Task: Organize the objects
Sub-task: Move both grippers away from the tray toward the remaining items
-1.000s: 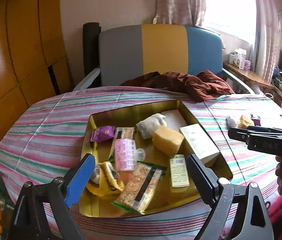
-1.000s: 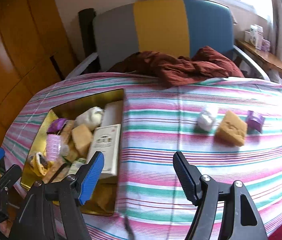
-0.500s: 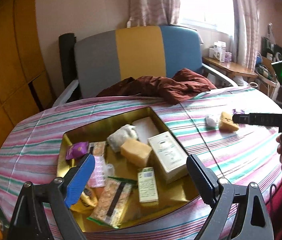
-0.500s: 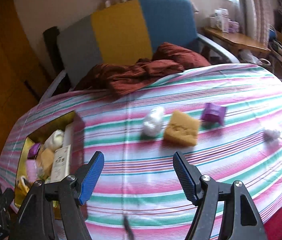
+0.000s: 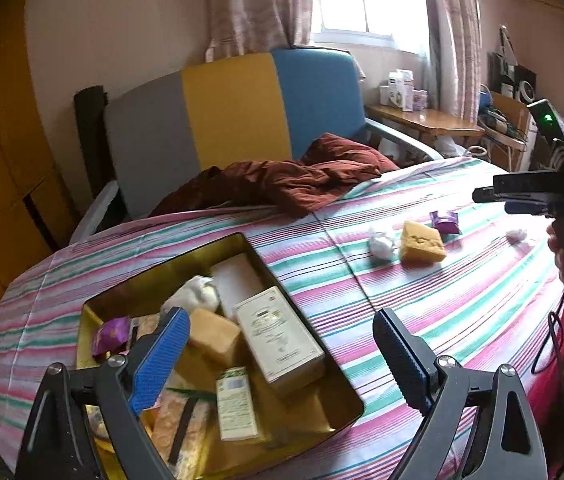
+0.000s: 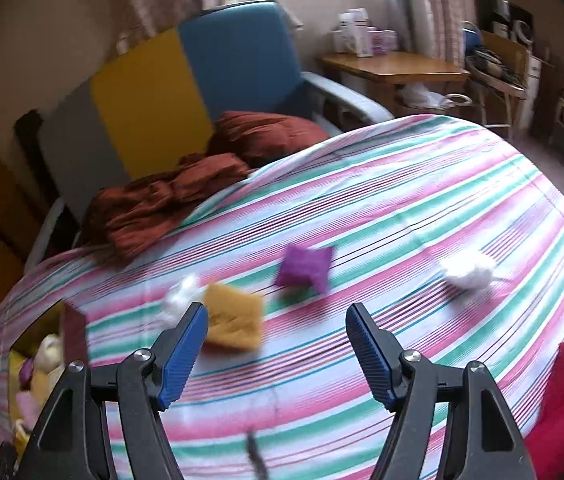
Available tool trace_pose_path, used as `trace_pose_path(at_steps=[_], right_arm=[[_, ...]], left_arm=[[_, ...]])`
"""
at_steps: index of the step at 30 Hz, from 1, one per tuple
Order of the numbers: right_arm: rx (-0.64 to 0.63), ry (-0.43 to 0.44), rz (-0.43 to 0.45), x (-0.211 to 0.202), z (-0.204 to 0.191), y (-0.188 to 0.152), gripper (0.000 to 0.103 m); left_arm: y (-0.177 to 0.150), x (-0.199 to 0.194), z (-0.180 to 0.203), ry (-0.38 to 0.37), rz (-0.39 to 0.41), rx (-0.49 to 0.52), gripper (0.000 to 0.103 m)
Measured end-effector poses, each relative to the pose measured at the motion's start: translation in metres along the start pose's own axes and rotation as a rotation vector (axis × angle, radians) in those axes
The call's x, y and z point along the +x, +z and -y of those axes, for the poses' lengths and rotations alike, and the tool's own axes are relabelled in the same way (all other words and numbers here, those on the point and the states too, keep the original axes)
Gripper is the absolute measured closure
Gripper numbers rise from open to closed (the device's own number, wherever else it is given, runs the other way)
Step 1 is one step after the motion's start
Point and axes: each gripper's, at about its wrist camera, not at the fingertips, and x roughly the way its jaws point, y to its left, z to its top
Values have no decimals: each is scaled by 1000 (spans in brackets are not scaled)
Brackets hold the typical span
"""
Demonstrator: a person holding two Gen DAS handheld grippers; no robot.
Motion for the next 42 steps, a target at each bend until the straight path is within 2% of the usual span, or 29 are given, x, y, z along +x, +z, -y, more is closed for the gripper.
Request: trace_pose_path(at_steps=[6, 12, 30, 42], right_arm=[[101, -78, 37, 20, 48, 17, 31], [280, -33, -12, 39, 90, 9, 31], [418, 56, -12, 37, 113, 7, 31], [501, 52, 27, 32, 127, 5, 31]], left_arm=[[10, 12, 19, -20, -6, 40, 10], [21, 30, 38, -38, -26, 72, 10], [44, 93, 103, -119, -97, 145, 10], [44, 127, 129, -156, -164, 165, 10]])
